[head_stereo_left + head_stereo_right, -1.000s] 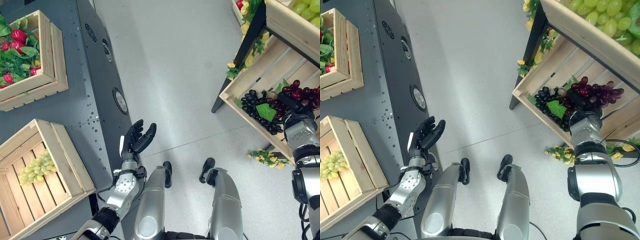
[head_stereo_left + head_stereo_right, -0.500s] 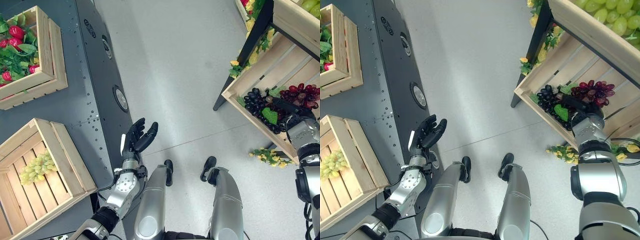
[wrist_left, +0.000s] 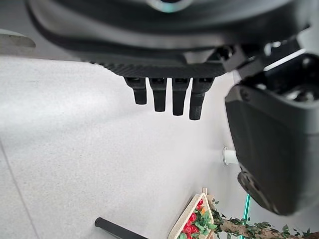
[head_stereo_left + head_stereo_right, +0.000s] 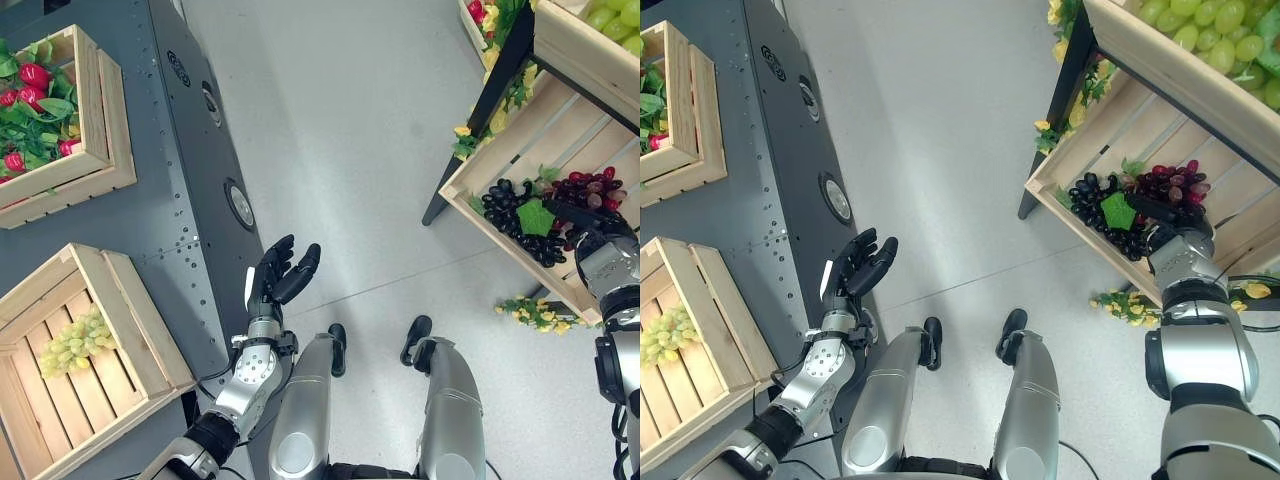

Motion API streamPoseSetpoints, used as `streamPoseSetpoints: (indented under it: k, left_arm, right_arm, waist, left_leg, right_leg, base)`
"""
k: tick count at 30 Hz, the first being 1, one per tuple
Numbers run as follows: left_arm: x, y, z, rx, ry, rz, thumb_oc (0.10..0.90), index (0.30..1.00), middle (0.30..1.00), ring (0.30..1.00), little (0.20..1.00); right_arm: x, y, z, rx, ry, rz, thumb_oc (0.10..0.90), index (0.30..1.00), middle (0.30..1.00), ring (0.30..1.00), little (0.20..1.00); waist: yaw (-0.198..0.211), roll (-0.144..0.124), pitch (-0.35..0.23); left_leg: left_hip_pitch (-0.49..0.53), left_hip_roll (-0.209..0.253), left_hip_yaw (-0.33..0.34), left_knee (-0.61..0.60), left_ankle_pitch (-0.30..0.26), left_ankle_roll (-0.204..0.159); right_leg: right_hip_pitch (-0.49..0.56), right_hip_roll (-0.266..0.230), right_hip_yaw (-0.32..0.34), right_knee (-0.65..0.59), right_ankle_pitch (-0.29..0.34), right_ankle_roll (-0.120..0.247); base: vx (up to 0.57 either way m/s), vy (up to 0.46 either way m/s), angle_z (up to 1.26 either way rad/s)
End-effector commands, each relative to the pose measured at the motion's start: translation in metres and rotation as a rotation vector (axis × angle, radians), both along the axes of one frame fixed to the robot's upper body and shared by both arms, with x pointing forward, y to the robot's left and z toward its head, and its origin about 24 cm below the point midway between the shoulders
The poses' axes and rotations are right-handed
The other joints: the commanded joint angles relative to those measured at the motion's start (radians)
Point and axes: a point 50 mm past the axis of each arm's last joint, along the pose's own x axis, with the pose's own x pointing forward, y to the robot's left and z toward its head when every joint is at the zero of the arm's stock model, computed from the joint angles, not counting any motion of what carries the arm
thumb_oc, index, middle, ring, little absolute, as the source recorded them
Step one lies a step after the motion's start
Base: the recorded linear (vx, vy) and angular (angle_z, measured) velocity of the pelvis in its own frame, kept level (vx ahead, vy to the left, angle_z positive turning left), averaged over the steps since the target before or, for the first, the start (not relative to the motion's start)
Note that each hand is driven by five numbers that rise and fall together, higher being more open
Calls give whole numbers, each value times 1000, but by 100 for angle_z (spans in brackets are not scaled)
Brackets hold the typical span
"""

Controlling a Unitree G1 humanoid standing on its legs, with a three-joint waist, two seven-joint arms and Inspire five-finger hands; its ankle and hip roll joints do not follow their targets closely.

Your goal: Pick up the fruits from the basket on one side to the basket on the other side

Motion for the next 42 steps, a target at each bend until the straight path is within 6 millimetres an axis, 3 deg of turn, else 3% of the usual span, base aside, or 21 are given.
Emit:
streamPoseSetpoints:
  k: [1, 15, 20, 23, 29, 35, 39, 40, 42]
  left_arm:
    - [3, -8, 38, -48, -207, -47, 800, 900, 900, 900, 900]
    - [8, -16, 39, -45, -193, -55, 800, 900, 900, 900, 900]
    - [6, -16, 35, -45, -176, -62, 800, 900, 900, 900, 900]
    - [6, -16, 34, -48, -171, -64, 800, 900, 900, 900, 900]
    - [5, -14, 30, -59, -155, -68, 800, 900, 900, 900, 900]
    - [4, -16, 25, -62, -142, -61, 800, 900, 900, 900, 900]
    - [6, -21, 23, -72, -139, -53, 800, 900, 900, 900, 900]
    - [6, -21, 22, -72, -138, -54, 800, 900, 900, 900, 900]
    - [6, -25, 21, -76, -138, -49, 800, 900, 900, 900, 900]
  right_arm:
    - [-2, -20, 59, -160, -136, -119, 800, 900, 900, 900, 900]
    - [10, 24, 30, -267, -102, -260, 800, 900, 900, 900, 900]
    - [8, 25, 35, -304, -94, -308, 800, 900, 900, 900, 900]
    - [7, 21, 48, -351, -116, -331, 800, 900, 900, 900, 900]
    - [12, 23, 54, -370, -135, -256, 800, 900, 900, 900, 900]
    - [15, 40, 28, -344, -124, -177, 800, 900, 900, 900, 900]
    - [17, 79, -2, -323, -144, -127, 800, 900, 900, 900, 900]
    - [16, 80, -3, -320, -144, -127, 800, 900, 900, 900, 900]
    - [12, 106, -23, -288, -146, -97, 800, 900, 900, 900, 900]
  waist:
    - [9, -15, -14]
    - [-19, -27, -41]
    - [-22, -25, -55]
    - [-21, -23, -60]
    - [-20, -27, -66]
    - [-30, -39, -81]
    - [-51, -48, -102]
    - [-52, -48, -103]
    - [-68, -52, -115]
  left_leg:
    - [75, -15, 70, -37, -51, 45]
    - [294, -11, 122, -194, -39, 41]
    - [318, -17, 128, -216, -44, 43]
    - [317, -19, 131, -220, -49, 47]
    - [320, -23, 135, -229, -49, 50]
    - [341, -22, 146, -253, -47, 52]
    - [374, -25, 163, -292, -40, 50]
    - [375, -25, 163, -294, -40, 50]
    - [398, -28, 175, -321, -35, 50]
  right_leg:
    - [132, -16, -5, -10, -52, 26]
    - [342, -9, 7, -216, 6, 67]
    - [368, -9, 11, -255, 22, 74]
    - [369, -12, 10, -266, 32, 77]
    - [371, -14, 11, -287, 46, 80]
    - [387, -12, 12, -324, 65, 81]
    - [410, -6, 21, -375, 84, 85]
    - [411, -6, 22, -377, 85, 85]
    - [423, -2, 31, -402, 96, 86]
  base:
    - [-15, 31, -7]
    - [28, 63, -4]
    - [42, 83, -6]
    - [1, 74, -4]
    - [-9, 63, 1]
    - [-6, 28, -2]
    - [2, 53, -9]
    - [1, 55, -10]
    - [5, 67, -18]
